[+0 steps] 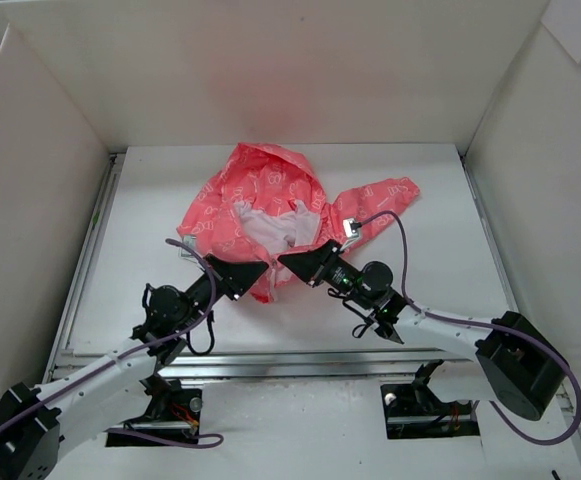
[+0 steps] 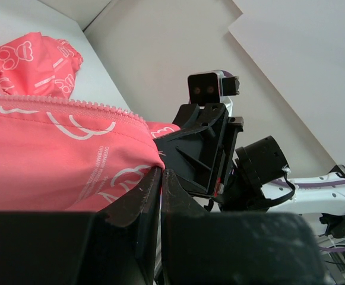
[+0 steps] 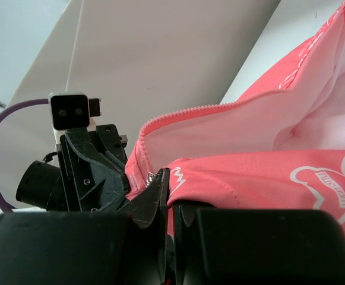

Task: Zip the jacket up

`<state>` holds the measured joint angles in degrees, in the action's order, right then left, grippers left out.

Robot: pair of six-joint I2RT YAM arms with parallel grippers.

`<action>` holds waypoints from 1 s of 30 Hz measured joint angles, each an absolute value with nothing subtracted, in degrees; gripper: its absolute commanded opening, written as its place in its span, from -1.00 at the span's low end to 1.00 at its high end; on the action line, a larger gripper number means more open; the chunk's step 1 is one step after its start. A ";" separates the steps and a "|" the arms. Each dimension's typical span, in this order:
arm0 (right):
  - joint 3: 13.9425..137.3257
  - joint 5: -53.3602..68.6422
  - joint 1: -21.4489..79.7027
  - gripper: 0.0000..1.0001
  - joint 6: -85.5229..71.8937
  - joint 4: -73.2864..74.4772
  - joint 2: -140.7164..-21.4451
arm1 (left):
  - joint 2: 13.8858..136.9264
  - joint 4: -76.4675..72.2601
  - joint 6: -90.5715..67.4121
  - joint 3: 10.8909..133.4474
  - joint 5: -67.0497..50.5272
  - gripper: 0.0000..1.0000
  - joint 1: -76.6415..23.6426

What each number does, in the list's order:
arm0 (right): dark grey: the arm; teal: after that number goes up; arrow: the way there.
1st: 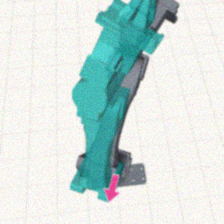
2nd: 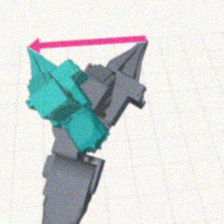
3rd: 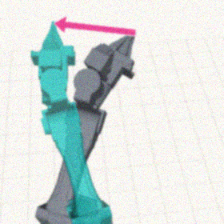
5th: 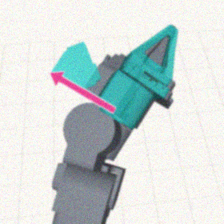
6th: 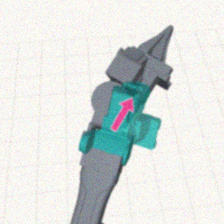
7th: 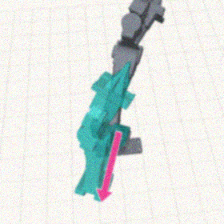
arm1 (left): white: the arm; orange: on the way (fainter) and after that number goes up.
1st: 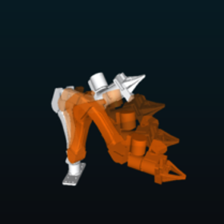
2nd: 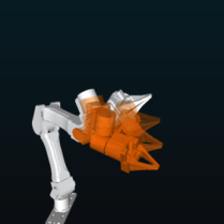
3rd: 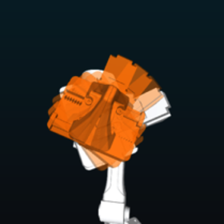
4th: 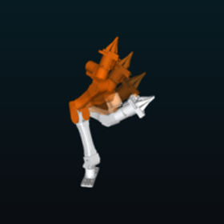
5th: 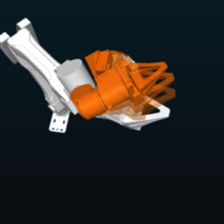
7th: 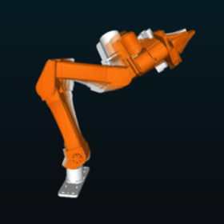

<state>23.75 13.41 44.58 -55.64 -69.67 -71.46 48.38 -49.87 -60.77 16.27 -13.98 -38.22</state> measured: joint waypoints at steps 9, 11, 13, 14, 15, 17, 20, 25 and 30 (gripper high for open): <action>23.81 16.38 44.16 -1.00 -56.10 -70.02 -70.37 | 45.01 -46.48 -60.75 16.27 -15.90 -1.00 -38.22; 23.81 17.21 43.90 -1.00 -56.14 -70.02 -69.87 | 44.47 -46.13 -60.77 16.27 -16.32 -1.00 -38.22; 24.01 18.09 43.59 -1.00 -56.66 -70.02 -69.65 | 44.12 -46.09 -60.82 16.27 -16.60 -1.00 -38.22; 24.12 18.61 43.46 -1.00 -57.10 -70.04 -69.65 | 43.99 -46.09 -60.88 16.27 -16.69 -1.00 -38.22; 24.23 19.09 43.29 -1.00 -57.54 -69.97 -69.65 | 43.86 -46.09 -60.97 16.27 -16.75 -1.00 -38.22; 24.56 20.12 42.89 -1.00 -58.59 -69.91 -69.65 | 43.72 -46.15 -61.17 16.27 -16.97 -1.00 -38.22; 24.71 21.32 42.65 -1.00 -60.25 -69.93 -69.65 | 43.72 -46.37 -61.63 16.27 -17.52 -1.00 -38.22; 24.71 23.00 42.04 -1.00 -63.51 -69.91 -69.63 | 43.94 -47.55 -62.43 16.27 -18.63 -1.00 -38.22; 24.71 24.86 41.30 -1.00 -67.13 -69.54 -68.79 | 43.99 -48.38 -63.09 16.27 -19.79 -1.00 -38.22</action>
<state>24.71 24.86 41.30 -67.13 -69.54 -68.79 43.99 -48.38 -63.09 16.27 -19.79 -38.22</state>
